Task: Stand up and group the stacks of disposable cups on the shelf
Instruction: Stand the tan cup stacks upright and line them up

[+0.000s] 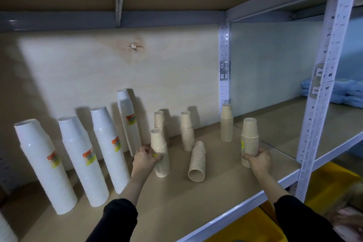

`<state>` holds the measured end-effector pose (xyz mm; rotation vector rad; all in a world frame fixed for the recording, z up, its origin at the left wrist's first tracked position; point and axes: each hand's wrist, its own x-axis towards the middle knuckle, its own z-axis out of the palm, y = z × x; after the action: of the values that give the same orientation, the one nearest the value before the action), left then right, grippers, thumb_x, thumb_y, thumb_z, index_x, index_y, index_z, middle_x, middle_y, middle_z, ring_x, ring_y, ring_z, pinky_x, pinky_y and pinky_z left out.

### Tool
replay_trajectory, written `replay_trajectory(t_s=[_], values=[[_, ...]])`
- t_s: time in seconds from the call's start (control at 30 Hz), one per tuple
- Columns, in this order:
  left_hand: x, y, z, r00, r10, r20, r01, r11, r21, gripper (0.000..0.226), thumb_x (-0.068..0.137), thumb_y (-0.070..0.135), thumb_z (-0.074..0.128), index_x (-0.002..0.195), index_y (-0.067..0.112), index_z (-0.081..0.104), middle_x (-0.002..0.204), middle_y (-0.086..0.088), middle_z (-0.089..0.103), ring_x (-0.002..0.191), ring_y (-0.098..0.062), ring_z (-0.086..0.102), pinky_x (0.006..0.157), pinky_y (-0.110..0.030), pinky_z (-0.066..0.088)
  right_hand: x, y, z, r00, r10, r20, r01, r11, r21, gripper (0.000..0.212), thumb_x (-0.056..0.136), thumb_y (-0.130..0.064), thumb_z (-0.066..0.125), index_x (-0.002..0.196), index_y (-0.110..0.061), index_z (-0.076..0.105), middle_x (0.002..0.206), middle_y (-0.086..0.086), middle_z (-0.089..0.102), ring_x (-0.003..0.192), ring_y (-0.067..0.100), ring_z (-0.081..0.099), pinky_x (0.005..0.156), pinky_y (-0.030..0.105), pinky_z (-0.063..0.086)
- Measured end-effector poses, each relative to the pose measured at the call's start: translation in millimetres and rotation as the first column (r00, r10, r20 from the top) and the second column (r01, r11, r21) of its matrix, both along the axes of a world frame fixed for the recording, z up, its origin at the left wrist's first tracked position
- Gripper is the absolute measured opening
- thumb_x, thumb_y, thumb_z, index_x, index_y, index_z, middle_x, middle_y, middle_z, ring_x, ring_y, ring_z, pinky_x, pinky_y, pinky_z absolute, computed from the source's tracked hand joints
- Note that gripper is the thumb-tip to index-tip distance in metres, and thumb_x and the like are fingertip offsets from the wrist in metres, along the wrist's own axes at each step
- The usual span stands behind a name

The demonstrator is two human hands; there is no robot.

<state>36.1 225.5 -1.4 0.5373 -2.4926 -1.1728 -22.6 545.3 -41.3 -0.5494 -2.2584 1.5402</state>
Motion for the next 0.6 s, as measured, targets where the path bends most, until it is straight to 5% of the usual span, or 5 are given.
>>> replay_trajectory(t_s=[0.3,0.6], values=[[17,2,-22,0.996,0.015,0.083,-0.018,0.999,0.041,0.029,0.087,0.021,0.055,0.109,0.002,0.055,0.121,-0.016,0.055,0.109,-0.032,0.053,0.091,-0.034,0.042,18,-27,-7,0.973,-0.091,0.213,0.114,0.989,-0.098,0.052,0.08,-0.008,0.069,0.122,0.015,0.049,0.127,0.03,0.053,0.113,0.043,0.054,0.089,0.046,0.047],[36,5,-49,0.982,-0.031,0.187,0.049,0.994,-0.093,0.032,0.09,0.023,0.049,0.114,0.002,0.056,0.124,-0.016,0.056,0.115,-0.031,0.053,0.095,-0.033,0.042,19,-74,4,0.951,0.151,0.268,-0.147,0.989,-0.032,0.055,0.083,-0.026,0.068,0.119,0.013,0.055,0.125,0.027,0.059,0.117,0.038,0.056,0.094,0.036,0.046]])
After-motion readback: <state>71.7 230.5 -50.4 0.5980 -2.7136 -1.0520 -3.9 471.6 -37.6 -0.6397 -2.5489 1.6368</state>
